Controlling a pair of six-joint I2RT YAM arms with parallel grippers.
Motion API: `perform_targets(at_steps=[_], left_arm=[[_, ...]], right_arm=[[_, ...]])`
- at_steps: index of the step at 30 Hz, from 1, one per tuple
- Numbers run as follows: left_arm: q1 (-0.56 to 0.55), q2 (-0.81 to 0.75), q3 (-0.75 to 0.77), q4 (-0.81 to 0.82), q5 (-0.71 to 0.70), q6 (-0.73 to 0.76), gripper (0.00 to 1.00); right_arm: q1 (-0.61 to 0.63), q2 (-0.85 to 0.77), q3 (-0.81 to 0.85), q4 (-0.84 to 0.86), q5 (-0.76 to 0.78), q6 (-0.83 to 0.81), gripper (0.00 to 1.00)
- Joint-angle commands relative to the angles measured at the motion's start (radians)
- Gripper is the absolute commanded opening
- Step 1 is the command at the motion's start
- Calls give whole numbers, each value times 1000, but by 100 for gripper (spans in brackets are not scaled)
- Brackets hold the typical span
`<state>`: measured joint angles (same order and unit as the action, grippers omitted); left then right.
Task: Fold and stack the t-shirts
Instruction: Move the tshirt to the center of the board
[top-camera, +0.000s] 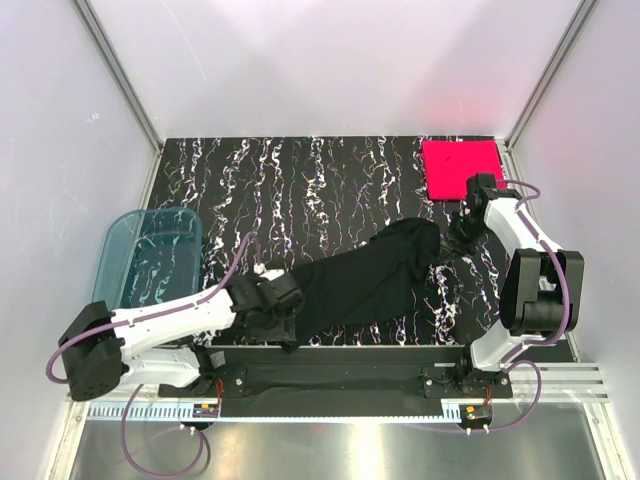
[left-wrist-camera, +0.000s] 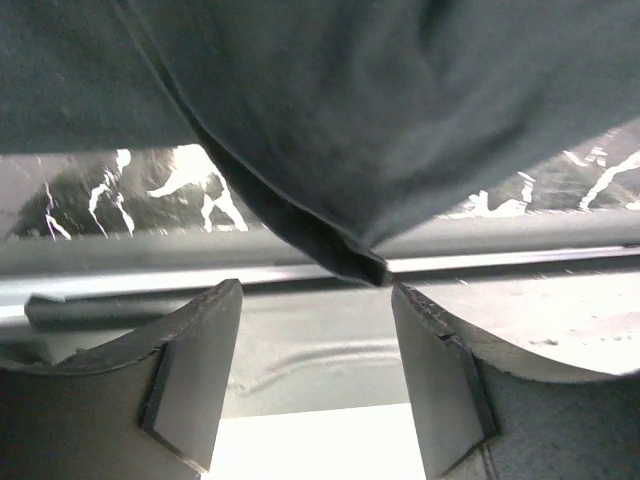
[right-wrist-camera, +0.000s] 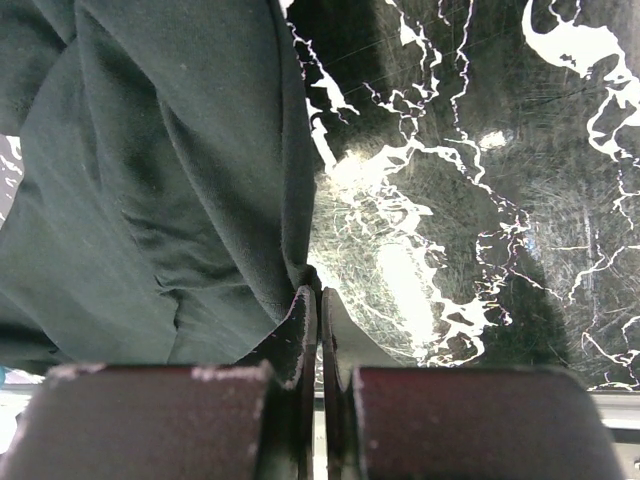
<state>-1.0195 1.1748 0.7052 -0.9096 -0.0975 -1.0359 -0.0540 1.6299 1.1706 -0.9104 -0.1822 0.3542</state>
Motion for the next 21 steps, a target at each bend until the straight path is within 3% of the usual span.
perform_targets(at_steps=[1, 12, 21], left_arm=[[-48, 51, 95, -78, -71, -93, 67], [-76, 240, 172, -78, -99, -196, 68], [-67, 270, 154, -61, -87, -271, 56]], right_arm=[[-1, -10, 32, 7, -26, -24, 0], [-1, -22, 40, -7, -20, -38, 0], [-1, -34, 23, -1, -36, -47, 0]])
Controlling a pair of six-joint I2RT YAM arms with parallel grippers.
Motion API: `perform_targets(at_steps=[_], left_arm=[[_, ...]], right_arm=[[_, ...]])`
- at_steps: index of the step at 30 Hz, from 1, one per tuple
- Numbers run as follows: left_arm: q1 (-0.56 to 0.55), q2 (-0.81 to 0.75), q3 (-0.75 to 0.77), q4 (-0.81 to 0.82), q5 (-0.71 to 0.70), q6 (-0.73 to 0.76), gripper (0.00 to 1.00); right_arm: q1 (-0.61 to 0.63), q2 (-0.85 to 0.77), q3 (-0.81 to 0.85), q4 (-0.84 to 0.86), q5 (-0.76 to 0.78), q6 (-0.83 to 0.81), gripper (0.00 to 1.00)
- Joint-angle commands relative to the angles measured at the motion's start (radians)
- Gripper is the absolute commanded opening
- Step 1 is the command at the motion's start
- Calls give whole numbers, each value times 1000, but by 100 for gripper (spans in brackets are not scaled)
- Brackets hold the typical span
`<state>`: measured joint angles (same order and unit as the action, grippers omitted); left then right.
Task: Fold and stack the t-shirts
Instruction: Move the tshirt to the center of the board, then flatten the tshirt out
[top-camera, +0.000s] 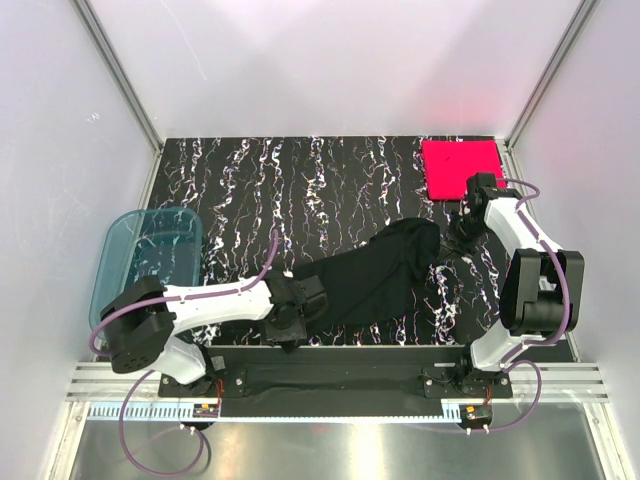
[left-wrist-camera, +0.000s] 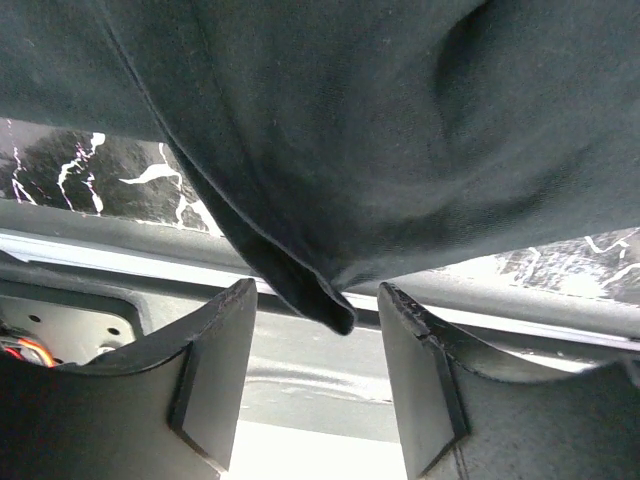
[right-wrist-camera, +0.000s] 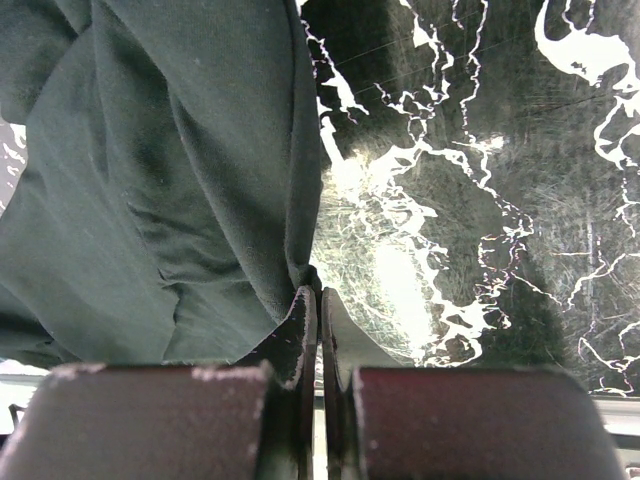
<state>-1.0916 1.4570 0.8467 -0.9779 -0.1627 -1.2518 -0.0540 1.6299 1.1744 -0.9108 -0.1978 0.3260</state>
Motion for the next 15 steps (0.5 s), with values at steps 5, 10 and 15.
perform_targets(at_steps=[5, 10, 15], left_arm=[[18, -11, -15, 45, -5, -69, 52], [24, -26, -34, 57, 8, -77, 46], [45, -52, -81, 91, 29, -66, 24]], right_arm=[[-1, -28, 16, 1, -25, -21, 0], [-1, -24, 19, 1, -18, -21, 0], [-1, -16, 21, 6, -20, -19, 0]])
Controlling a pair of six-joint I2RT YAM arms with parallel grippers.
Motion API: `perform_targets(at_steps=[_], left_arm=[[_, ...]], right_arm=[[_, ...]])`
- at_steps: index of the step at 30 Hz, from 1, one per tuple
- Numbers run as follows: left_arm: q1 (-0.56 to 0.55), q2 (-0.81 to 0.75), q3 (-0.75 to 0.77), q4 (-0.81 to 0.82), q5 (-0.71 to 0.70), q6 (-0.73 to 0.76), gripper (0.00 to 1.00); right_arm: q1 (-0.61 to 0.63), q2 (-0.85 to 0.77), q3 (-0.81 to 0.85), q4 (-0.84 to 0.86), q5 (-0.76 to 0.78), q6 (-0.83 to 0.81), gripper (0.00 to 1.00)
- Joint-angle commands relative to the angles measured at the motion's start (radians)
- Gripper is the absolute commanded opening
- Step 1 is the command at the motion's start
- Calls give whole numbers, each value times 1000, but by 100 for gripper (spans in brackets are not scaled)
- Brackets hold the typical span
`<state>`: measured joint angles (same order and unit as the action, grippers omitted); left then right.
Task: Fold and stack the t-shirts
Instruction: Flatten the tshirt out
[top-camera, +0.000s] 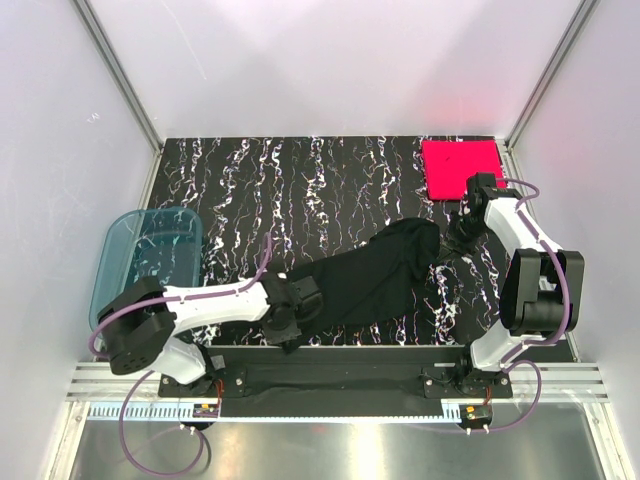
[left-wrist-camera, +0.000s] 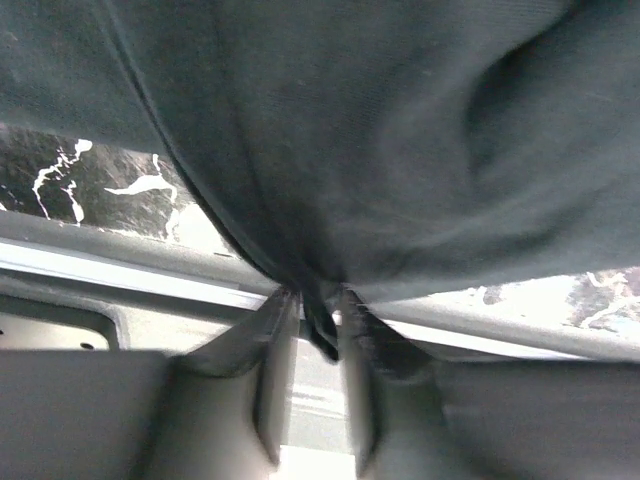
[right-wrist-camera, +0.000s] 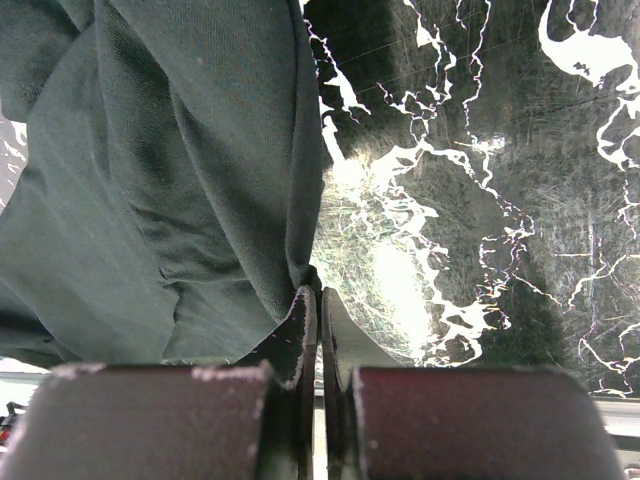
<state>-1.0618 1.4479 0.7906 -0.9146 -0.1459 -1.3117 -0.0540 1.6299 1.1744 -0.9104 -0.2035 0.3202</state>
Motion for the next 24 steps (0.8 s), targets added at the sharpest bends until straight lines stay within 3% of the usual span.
perform_targets(at_steps=[1, 3, 10, 14, 16, 18, 24], left_arm=[[28, -49, -28, 25, 11, -4, 9], [51, -81, -39, 20, 0, 12, 0], [320, -234, -90, -4, -35, 187, 0], [385, -219, -47, -15, -72, 295, 0], [398, -178, -28, -3, -66, 318, 0], [401, -147, -2, 5, -57, 344, 0], [413, -95, 42, 33, -49, 411, 0]], right_arm=[[-1, -9, 22, 5, -14, -12, 0], [-1, -4, 27, 5, -13, -4, 0], [29, 57, 47, 21, -54, 28, 0], [83, 117, 79, 18, -71, 40, 2], [85, 139, 91, 21, -94, 48, 15], [76, 146, 108, 15, -70, 65, 40], [-38, 108, 73, 79, -114, 160, 53]])
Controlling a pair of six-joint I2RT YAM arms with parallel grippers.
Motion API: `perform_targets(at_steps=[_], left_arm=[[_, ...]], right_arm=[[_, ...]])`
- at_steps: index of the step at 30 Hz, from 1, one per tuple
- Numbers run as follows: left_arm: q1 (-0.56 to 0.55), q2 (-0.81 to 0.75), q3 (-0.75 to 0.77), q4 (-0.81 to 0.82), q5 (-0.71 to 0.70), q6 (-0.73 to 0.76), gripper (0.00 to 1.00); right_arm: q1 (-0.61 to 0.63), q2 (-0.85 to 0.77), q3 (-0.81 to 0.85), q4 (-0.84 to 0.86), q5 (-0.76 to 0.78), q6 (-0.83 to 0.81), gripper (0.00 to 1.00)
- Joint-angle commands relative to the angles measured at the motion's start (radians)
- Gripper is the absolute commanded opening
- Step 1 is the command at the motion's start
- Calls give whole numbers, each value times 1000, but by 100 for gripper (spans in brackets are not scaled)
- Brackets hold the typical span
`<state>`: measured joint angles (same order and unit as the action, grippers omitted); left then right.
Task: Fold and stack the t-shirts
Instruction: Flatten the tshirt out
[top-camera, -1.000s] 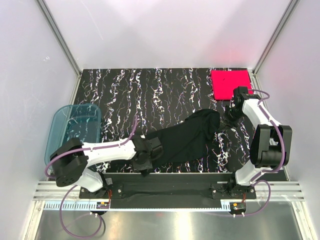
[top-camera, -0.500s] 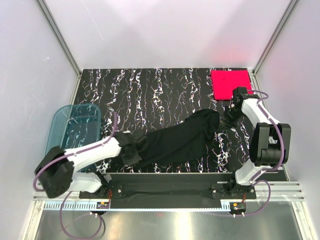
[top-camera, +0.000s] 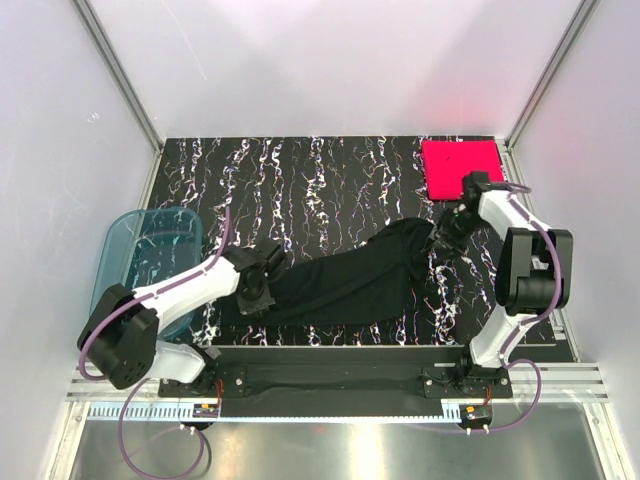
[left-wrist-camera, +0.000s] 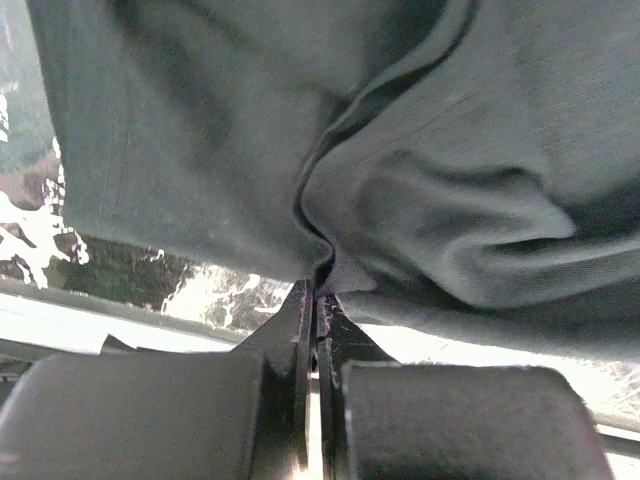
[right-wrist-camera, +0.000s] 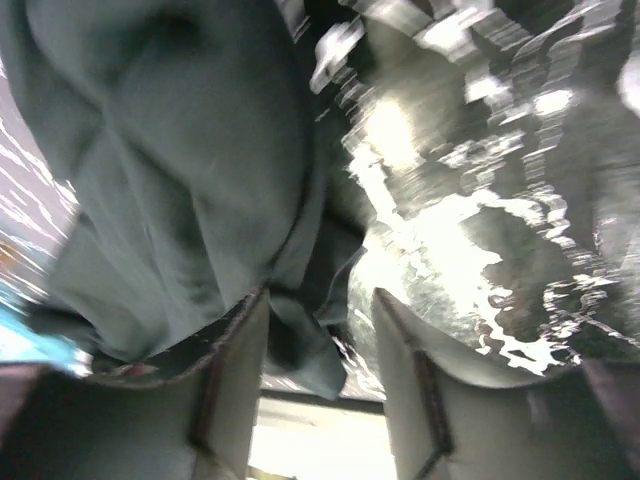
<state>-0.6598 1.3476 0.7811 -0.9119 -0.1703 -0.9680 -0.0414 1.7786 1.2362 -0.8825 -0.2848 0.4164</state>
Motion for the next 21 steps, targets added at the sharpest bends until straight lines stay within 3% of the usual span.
perform_targets(at_steps=[1, 10, 21], left_arm=[[14, 8, 53, 31, -21, 74, 0], [28, 44, 64, 51, 17, 124, 0], [43, 42, 56, 59, 28, 153, 0]], right_arm=[[-55, -44, 9, 63, -30, 68, 57], [-84, -21, -89, 180, -100, 140, 59], [-115, -137, -153, 116, 85, 122, 45]])
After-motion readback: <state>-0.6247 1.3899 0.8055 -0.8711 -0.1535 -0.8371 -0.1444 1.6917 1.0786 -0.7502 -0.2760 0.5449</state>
